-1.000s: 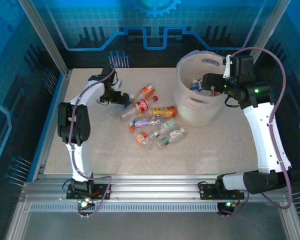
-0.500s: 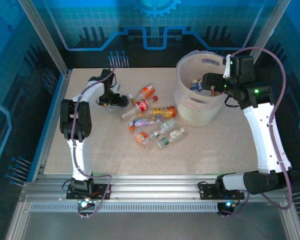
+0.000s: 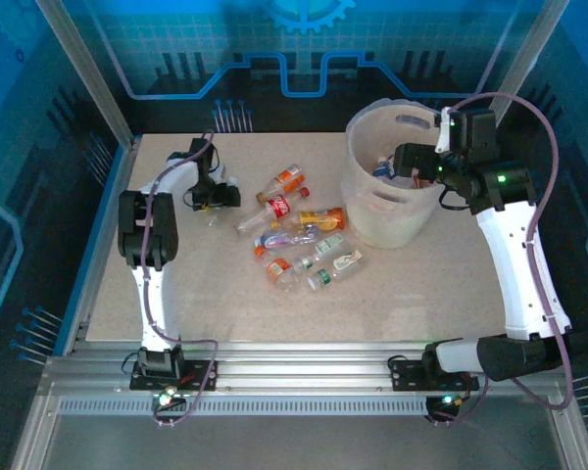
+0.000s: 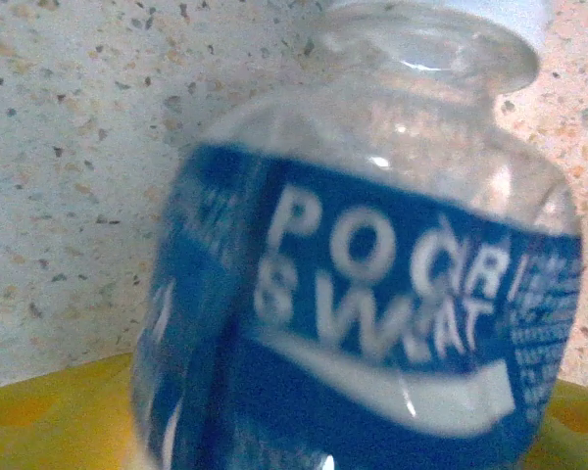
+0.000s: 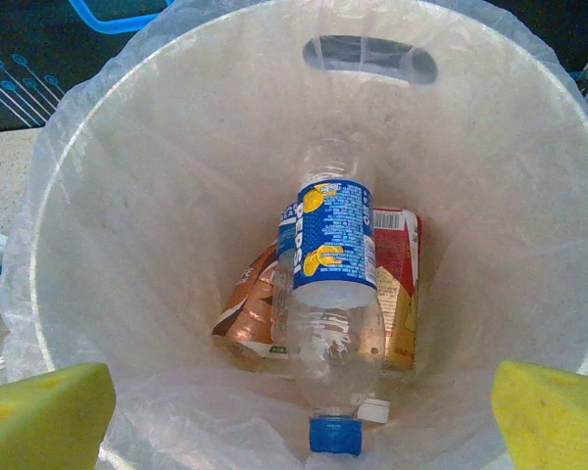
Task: Put the plastic bottles in the bin
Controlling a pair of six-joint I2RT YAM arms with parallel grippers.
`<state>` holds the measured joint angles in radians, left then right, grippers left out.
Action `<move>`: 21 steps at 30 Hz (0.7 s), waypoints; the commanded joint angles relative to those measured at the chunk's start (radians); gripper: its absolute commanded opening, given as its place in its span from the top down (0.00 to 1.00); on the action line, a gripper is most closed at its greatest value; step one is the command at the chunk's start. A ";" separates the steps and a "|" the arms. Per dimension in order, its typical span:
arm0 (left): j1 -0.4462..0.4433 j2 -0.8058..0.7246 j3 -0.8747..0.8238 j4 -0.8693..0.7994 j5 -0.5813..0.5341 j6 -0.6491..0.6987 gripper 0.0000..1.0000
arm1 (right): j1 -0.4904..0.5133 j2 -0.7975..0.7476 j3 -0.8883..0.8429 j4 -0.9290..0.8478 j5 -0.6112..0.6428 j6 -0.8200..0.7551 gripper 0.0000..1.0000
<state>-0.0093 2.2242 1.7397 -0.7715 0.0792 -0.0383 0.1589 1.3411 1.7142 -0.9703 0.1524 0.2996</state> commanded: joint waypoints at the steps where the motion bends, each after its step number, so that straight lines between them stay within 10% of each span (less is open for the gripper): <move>1: 0.009 0.028 0.030 -0.002 0.030 -0.028 0.30 | 0.018 0.004 -0.005 0.014 -0.014 0.007 0.00; 21: 0.003 -0.317 -0.179 0.164 0.040 -0.068 0.45 | 0.064 0.000 0.001 0.055 -0.103 0.016 0.00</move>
<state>-0.0093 2.0331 1.5940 -0.6750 0.0883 -0.0814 0.2008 1.3533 1.7142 -0.9543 0.1051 0.3004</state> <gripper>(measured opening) 0.602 0.995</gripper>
